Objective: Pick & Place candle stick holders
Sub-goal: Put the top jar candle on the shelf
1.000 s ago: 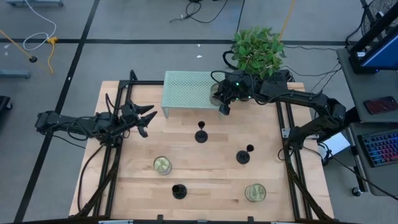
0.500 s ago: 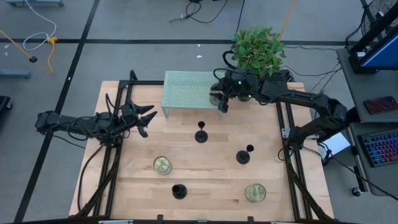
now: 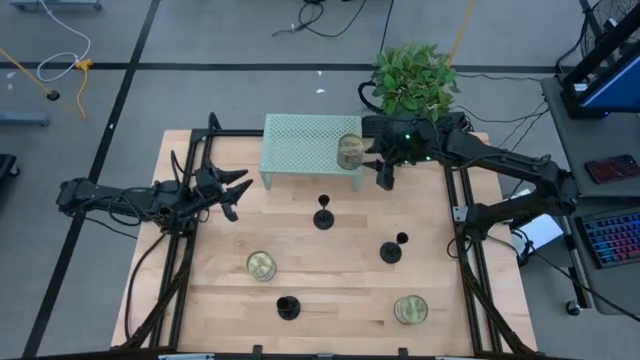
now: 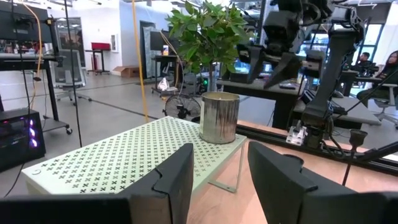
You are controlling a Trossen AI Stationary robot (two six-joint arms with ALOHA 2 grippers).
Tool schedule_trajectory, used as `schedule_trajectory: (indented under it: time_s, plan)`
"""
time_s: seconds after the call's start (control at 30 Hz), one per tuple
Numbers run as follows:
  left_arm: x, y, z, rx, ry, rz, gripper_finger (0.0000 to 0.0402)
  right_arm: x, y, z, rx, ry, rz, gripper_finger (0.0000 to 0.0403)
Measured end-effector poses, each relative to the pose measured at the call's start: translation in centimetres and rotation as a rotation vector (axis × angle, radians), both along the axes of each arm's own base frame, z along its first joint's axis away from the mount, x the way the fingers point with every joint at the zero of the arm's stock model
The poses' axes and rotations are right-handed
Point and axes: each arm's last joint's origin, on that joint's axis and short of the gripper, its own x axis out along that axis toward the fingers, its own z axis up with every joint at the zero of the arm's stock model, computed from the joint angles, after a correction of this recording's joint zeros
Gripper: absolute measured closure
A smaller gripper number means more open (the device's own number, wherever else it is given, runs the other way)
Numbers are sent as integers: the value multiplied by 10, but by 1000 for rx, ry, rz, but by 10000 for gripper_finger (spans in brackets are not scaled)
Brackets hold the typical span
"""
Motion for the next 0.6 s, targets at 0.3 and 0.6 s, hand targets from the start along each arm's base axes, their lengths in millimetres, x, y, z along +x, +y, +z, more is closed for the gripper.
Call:
schedule_trajectory:
  time_s: [0.3,0.6]
  plan:
    - [0,0,-2,-22,12,-3,245,4,-8,-39,-94,108,-158,233]
    - [0,0,-2,-25,9,-4,245,7,-17,-73,-307,13,-195,234]
